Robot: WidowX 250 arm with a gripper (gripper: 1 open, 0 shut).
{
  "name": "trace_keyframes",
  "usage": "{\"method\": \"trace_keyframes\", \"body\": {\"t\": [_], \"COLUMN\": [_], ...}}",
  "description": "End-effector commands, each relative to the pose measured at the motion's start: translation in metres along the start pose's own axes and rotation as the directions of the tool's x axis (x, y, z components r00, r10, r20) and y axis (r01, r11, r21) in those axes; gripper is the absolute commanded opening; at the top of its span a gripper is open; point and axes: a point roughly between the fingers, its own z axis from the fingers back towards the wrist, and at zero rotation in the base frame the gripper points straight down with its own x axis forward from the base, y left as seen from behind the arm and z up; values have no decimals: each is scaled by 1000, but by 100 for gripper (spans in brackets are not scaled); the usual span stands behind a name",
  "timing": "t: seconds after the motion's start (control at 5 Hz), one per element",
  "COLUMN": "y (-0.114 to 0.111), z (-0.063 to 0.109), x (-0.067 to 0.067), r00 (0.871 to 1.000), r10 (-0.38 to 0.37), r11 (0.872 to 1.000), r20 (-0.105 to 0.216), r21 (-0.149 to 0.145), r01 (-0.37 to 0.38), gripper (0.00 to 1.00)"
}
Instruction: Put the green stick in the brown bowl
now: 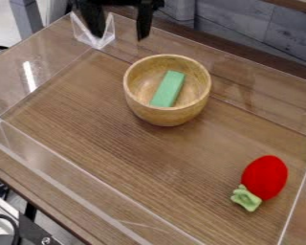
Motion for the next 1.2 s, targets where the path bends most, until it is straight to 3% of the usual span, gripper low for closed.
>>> {"method": "trace_keyframes", "body": {"t": [0.0, 0.2, 0.6, 0.8, 1.0], "y": [-3, -7, 0, -4, -5], "z": [14, 18, 1, -9, -13], "x": [9, 0, -1, -15, -9], "r00": [996, 988, 990, 992, 997], "r10": [-82, -154, -141, -120, -73], "r11": [997, 988, 990, 992, 997], "r20": [36, 17, -30, -49, -41], "r21": [-1, 4, 21, 26, 24], "r01": [82, 154, 141, 121, 74], "gripper": [100, 100, 100, 100, 100]}}
